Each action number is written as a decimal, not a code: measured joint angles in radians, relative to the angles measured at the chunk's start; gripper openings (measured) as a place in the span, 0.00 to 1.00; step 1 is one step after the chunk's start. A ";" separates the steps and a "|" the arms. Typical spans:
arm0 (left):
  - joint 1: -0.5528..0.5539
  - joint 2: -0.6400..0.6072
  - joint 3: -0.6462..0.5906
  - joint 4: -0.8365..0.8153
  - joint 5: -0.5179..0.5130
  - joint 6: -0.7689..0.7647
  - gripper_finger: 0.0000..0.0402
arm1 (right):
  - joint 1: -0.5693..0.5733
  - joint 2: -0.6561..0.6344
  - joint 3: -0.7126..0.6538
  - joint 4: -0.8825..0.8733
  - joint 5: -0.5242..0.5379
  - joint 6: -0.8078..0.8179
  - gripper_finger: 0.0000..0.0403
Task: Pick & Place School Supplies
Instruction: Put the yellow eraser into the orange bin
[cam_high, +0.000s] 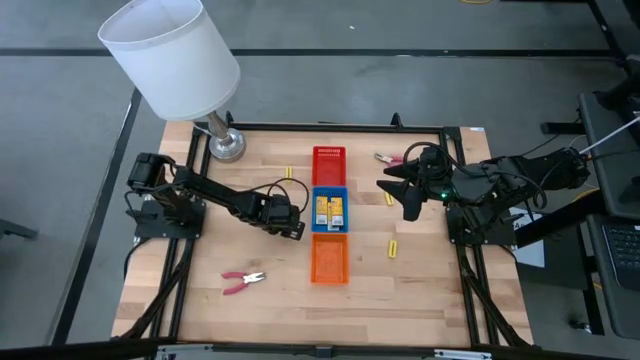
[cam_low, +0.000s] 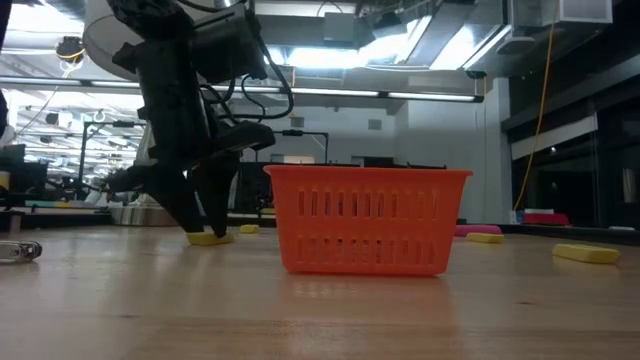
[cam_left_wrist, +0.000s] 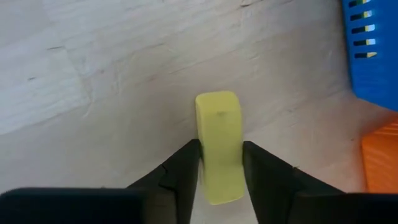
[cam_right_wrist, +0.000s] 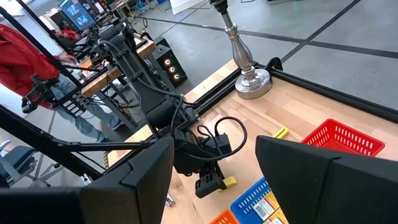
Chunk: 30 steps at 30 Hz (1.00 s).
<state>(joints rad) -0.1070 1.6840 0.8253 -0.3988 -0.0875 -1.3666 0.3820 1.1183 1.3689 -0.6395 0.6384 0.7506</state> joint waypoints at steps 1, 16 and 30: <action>0.000 0.000 0.000 0.000 0.000 0.000 0.28 | 0.000 0.000 0.000 0.000 0.000 0.000 0.58; 0.010 -0.082 -0.007 -0.010 -0.015 0.016 0.15 | 0.000 0.000 0.000 0.000 -0.003 0.000 0.58; 0.010 -0.103 -0.005 0.029 -0.016 0.055 0.02 | 0.000 0.000 0.000 0.000 -0.003 0.009 0.58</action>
<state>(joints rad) -0.0975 1.5812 0.8204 -0.3702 -0.1035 -1.3116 0.3820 1.1183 1.3689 -0.6392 0.6353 0.7593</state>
